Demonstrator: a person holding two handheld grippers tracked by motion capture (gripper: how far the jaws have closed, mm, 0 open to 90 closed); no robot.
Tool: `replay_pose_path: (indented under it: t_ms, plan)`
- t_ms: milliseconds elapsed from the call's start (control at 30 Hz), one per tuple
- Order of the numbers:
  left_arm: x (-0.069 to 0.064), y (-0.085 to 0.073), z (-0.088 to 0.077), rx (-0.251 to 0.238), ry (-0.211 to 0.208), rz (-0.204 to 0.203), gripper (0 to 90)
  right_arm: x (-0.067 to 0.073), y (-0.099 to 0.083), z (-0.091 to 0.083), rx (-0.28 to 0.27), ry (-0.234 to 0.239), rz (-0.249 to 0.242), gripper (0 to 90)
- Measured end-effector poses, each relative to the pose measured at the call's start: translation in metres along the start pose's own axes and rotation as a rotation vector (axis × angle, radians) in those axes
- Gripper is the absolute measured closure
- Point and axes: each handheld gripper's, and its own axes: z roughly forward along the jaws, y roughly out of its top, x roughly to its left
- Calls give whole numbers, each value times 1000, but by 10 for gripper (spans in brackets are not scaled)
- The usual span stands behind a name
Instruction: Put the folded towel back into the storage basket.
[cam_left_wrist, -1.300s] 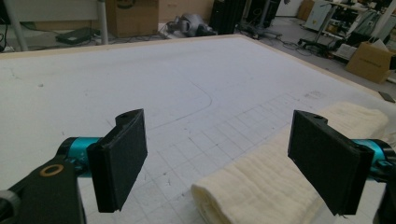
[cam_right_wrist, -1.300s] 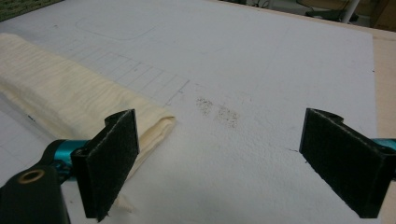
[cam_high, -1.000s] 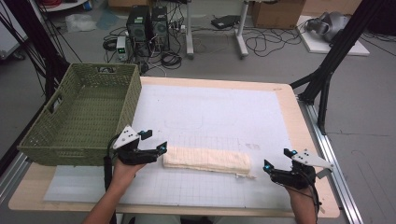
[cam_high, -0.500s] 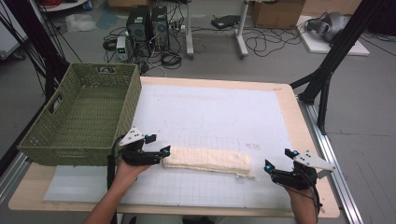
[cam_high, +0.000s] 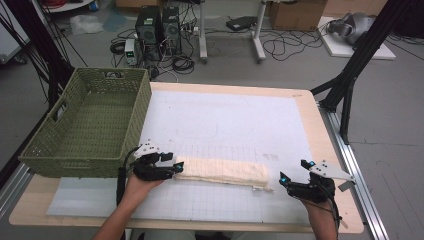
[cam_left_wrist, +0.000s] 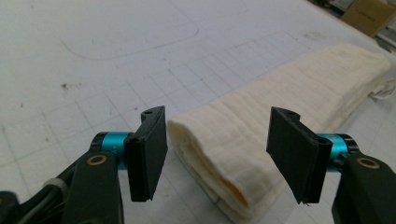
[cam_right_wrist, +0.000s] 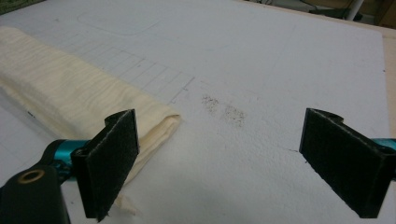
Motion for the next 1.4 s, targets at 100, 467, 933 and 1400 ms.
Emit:
replay_pose_path:
  t_ms: [100,467,933,1400]
  plan:
    - [-1,-1,1,12,3,-5,396,1,0,2,5,5,0,111]
    - [-9,-8,8,119,86,48,445,2,-1,3,15,4,5,111]
    - [-22,-8,9,155,86,79,694,23,-4,34,139,63,11,111]
    - [-23,-8,9,164,73,65,781,39,-6,50,215,107,5,529]
